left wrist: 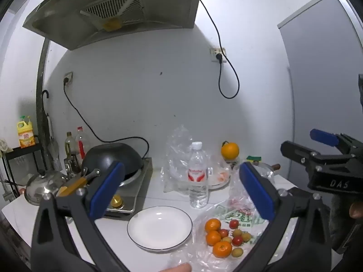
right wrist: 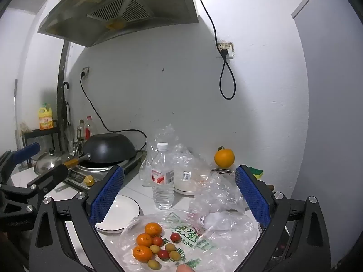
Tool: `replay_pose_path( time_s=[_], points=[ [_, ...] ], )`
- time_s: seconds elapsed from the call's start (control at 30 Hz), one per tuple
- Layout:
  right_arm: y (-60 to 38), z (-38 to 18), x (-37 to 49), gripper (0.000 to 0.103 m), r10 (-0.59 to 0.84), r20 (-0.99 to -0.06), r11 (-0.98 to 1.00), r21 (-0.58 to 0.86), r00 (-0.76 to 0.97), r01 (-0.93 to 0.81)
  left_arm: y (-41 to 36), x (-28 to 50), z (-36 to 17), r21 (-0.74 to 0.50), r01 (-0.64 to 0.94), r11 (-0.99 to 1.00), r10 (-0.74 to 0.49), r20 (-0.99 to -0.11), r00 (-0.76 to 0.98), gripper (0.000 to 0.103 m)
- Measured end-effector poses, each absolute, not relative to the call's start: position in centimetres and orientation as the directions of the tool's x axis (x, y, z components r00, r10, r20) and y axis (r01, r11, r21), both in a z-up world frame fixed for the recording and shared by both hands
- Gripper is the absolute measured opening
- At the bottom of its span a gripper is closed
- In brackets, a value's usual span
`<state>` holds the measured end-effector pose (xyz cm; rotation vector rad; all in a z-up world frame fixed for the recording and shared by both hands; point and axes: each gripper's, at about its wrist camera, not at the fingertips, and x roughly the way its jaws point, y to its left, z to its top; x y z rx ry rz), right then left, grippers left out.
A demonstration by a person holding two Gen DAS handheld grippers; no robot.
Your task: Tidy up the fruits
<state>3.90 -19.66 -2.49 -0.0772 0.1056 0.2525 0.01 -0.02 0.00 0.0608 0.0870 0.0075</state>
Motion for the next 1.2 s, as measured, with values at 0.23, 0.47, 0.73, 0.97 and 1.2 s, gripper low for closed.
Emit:
replay_pose_path(
  time_s=[0.23, 0.47, 0.73, 0.97, 1.2],
  points=[
    [-19.5, -2.5, 4.1, 0.1, 0.249, -0.108, 0.966, -0.05, 0.962, -0.255, 0.9, 0.0, -0.2, 0.02, -0.008, 1.0, 0.01, -0.092, 0.996, 0.102],
    [-19.2, -2.6, 4.4, 0.1, 0.241, -0.111, 0.967, -0.059, 0.964, -0.248, 0.9, 0.8, -0.3, 0.022, 0.011, 1.0, -0.008, -0.122, 0.993, 0.102],
    [-19.0, -2.5, 4.5, 0.1, 0.242, -0.116, 0.966, -0.065, 0.963, -0.25, 1.2, 0.7, -0.4, 0.025, 0.015, 1.0, -0.012, -0.113, 0.994, 0.102],
    [-18.9, -2.5, 4.5, 0.1, 0.24, -0.119, 0.966, -0.068, 0.963, -0.25, 1.5, 0.8, -0.2, 0.018, 0.013, 1.0, -0.01, -0.117, 0.993, 0.102],
    [-19.0, -2.7, 4.7, 0.1, 0.244, -0.124, 0.965, -0.066, 0.962, -0.253, 1.5, 0.9, -0.2, 0.021, 0.016, 1.0, -0.014, -0.121, 0.993, 0.102]
  ],
)
